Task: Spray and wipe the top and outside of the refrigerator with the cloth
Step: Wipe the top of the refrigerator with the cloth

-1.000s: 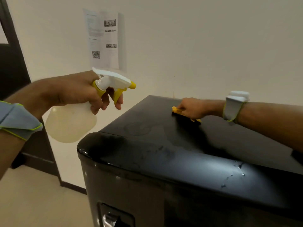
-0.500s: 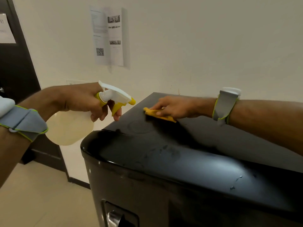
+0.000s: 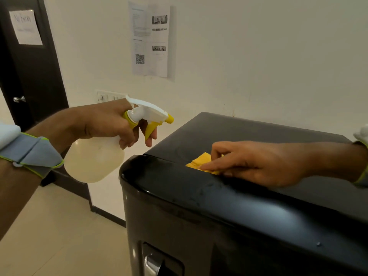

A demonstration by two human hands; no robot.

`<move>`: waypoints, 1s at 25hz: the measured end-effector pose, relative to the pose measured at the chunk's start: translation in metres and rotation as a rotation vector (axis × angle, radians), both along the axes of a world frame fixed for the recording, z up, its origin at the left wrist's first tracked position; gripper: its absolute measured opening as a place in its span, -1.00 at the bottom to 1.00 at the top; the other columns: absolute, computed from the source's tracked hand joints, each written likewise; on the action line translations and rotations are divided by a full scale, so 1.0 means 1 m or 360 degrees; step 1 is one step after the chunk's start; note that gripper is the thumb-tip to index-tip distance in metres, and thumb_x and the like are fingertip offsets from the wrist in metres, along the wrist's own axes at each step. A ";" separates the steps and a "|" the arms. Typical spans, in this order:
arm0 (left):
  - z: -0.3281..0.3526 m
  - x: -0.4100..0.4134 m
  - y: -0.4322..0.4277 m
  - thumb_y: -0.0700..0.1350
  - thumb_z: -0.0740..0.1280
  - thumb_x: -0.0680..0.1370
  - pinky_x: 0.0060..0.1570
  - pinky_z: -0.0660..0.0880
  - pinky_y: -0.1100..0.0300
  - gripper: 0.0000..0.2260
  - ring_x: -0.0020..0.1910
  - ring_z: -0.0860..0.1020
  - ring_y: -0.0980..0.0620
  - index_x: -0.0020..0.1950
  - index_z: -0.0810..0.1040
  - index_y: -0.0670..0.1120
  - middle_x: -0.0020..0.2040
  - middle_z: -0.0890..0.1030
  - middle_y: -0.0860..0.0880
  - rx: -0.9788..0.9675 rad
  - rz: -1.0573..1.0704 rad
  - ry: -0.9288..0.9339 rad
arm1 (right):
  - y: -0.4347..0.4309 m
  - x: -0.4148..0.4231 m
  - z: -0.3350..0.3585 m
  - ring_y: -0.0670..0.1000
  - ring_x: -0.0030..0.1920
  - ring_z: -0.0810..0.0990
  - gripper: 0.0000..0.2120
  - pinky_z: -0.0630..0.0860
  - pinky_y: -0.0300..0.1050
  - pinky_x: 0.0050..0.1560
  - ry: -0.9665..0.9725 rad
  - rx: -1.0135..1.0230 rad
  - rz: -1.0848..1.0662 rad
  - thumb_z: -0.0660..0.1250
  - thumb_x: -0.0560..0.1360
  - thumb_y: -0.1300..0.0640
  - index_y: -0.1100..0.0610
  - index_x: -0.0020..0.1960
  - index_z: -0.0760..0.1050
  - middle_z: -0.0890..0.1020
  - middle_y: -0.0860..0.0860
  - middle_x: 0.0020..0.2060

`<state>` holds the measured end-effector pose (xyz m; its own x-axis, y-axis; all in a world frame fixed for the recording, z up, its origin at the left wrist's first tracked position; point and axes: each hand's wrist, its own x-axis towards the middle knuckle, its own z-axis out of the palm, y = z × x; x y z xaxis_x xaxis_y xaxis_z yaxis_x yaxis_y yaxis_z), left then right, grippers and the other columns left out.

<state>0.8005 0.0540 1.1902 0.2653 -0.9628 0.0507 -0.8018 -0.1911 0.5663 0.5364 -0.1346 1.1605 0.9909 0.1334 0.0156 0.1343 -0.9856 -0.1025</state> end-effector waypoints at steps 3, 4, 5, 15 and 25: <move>-0.001 -0.010 -0.001 -0.12 0.36 0.15 -0.23 0.46 0.17 -0.62 -0.19 0.55 -0.04 -0.04 0.55 -0.06 -0.27 0.60 0.00 -0.0008 -0.0021 -0.0010 | -0.005 0.018 0.002 -0.12 -0.12 0.43 -0.65 0.35 -0.23 0.00 -0.0088 -0.0132 -0.0269 0.15 0.64 0.05 -0.14 0.41 0.40 0.37 -0.09 -0.08; -0.001 -0.014 -0.002 -0.12 0.36 0.15 -0.23 0.45 0.18 -0.65 -0.19 0.55 -0.04 -0.07 0.55 -0.04 -0.28 0.60 0.01 -0.0016 -0.0036 -0.0016 | -0.003 0.024 -0.001 -0.12 -0.12 0.42 -0.64 0.34 -0.21 0.01 -0.0086 -0.0142 -0.0291 0.15 0.65 0.07 -0.09 0.43 0.40 0.36 -0.08 -0.07; -0.002 -0.017 -0.003 -0.12 0.35 0.16 -0.23 0.45 0.19 -0.68 -0.20 0.54 -0.04 -0.10 0.55 -0.01 -0.31 0.61 0.04 -0.0010 -0.0040 -0.0005 | 0.002 0.029 -0.004 -0.09 -0.10 0.42 -0.63 0.34 -0.22 0.02 -0.0069 -0.0127 -0.0217 0.16 0.64 0.10 -0.02 0.44 0.41 0.38 -0.05 -0.05; -0.007 -0.012 0.011 -0.11 0.39 0.15 -0.14 0.49 0.10 -0.61 -0.14 0.56 -0.12 -0.03 0.53 0.04 -0.24 0.58 0.03 -0.0016 0.0109 0.0056 | -0.007 0.068 0.001 0.00 0.02 0.47 -0.64 0.45 -0.11 0.17 -0.0083 -0.0246 -0.0237 0.16 0.66 0.10 -0.05 0.44 0.40 0.36 -0.04 -0.03; 0.002 0.010 -0.009 -0.23 0.47 0.29 -0.26 0.49 0.27 -0.64 -0.28 0.57 0.07 -0.24 0.57 0.27 -0.36 0.61 0.21 0.0056 -0.0133 -0.0026 | -0.009 0.121 -0.004 0.09 0.09 0.52 -0.63 0.50 -0.08 0.17 -0.0129 -0.0333 -0.0432 0.17 0.61 0.20 -0.07 0.36 0.45 0.37 0.01 0.06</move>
